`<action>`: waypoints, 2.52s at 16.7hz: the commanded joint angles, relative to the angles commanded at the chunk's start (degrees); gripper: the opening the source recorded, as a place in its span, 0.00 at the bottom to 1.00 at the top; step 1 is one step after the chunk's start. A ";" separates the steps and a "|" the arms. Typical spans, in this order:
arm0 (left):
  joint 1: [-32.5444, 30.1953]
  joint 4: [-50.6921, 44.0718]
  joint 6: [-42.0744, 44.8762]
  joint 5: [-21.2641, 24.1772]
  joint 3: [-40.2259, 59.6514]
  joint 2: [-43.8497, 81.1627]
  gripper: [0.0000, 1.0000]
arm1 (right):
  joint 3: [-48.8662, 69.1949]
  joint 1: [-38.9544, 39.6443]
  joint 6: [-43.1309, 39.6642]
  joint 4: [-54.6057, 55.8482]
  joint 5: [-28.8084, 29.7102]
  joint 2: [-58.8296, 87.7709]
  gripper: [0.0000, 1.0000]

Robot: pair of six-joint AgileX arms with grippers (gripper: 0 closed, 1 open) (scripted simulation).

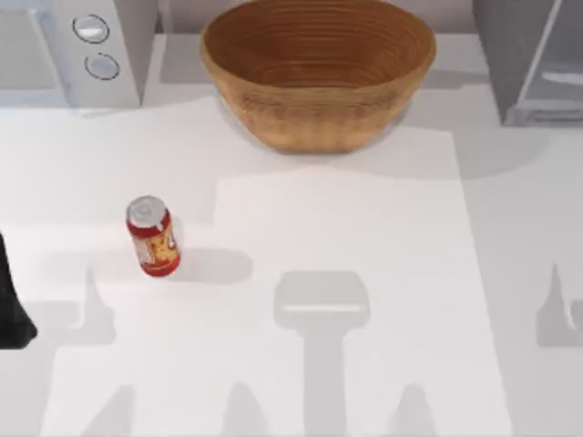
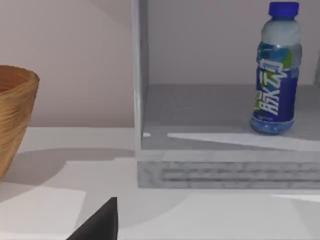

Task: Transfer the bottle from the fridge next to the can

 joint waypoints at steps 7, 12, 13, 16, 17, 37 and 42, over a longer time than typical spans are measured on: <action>0.00 0.00 0.00 0.00 0.00 0.00 1.00 | 6.24 -1.88 -0.15 6.47 -1.14 8.99 1.00; 0.00 0.00 0.00 0.00 0.00 0.00 1.00 | 19.20 -5.36 -0.34 19.94 -4.22 33.08 1.00; 0.00 0.00 0.00 0.00 0.00 0.00 1.00 | 22.20 -6.15 -0.38 23.05 -4.97 39.59 1.00; 0.00 0.00 0.00 0.00 0.00 0.00 1.00 | 31.47 -8.57 -0.49 32.69 -7.30 60.99 1.00; 0.00 0.00 0.00 0.00 0.00 0.00 1.00 | 34.56 -9.38 -0.52 35.90 -8.06 68.37 1.00; 0.00 0.00 0.00 0.00 0.00 0.00 1.00 | 63.13 -16.36 -0.85 64.35 -14.40 127.98 1.00; 0.00 0.00 0.00 0.00 0.00 0.00 1.00 | 72.36 -15.60 -0.88 59.99 -13.45 132.68 1.00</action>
